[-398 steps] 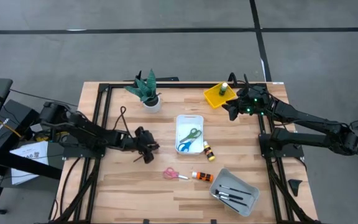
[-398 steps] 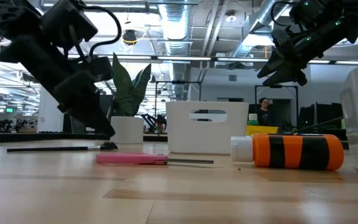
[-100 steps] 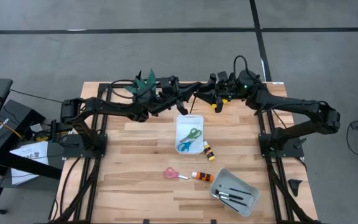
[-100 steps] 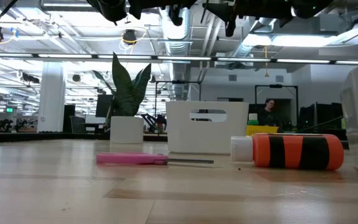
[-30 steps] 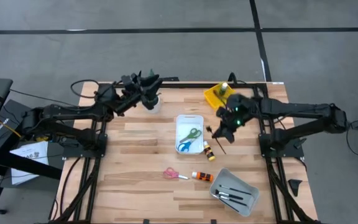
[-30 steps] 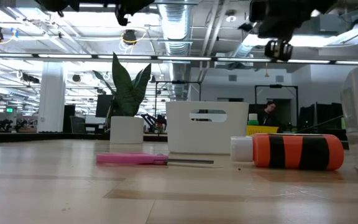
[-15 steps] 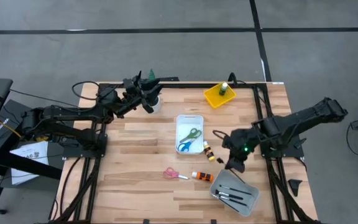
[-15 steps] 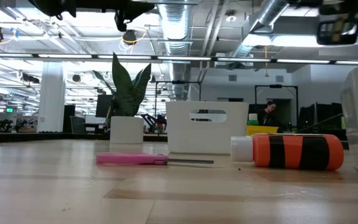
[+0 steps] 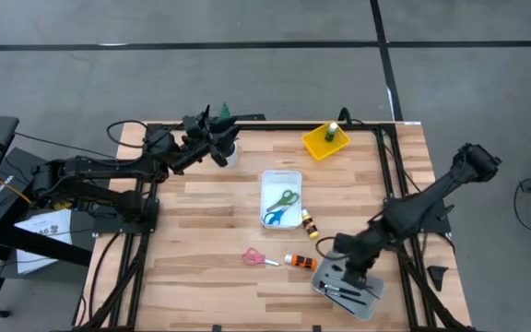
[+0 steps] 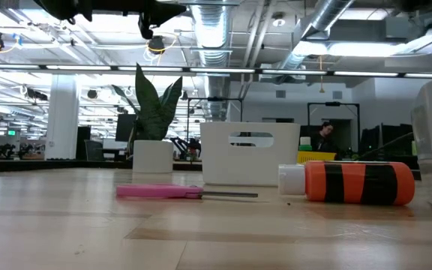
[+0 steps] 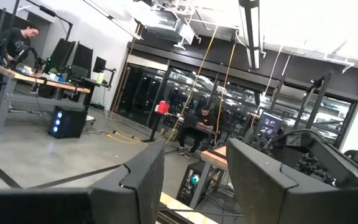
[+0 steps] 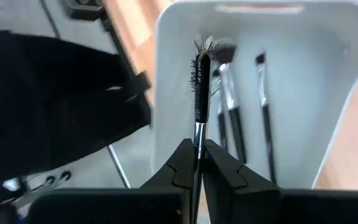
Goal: Pick & Place Paint Supplies
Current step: Put the eyebrow brush into the gray bin
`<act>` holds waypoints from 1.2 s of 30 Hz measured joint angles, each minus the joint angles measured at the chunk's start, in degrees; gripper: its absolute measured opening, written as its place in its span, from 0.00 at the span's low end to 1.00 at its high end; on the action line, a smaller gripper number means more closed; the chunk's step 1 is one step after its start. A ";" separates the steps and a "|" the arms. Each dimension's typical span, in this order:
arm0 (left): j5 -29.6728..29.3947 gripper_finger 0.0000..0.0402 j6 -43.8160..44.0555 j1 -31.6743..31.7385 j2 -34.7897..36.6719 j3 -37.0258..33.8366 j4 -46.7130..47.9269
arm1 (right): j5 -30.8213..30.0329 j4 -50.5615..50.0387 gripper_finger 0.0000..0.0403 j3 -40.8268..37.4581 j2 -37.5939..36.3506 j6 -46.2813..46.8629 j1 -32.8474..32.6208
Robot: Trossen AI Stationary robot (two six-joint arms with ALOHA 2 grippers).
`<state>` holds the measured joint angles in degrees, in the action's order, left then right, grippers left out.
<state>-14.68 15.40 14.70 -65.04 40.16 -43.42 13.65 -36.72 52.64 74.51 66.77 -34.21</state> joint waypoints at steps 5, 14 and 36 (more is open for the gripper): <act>0.00 0.42 0.00 0.00 -0.02 0.00 -0.02 | 0.51 2.19 0.02 0.00 4.82 -4.37 -0.89; 0.00 0.42 0.04 0.00 -0.04 0.02 0.12 | -0.02 0.45 0.02 0.00 8.26 -16.95 -3.02; -0.02 0.42 0.07 -0.15 -0.04 0.02 1.46 | 1.23 0.33 0.05 -0.04 12.21 -27.96 -2.74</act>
<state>-14.70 15.46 14.55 -65.08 40.18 -41.95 14.87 -36.38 52.60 86.72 38.81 -36.95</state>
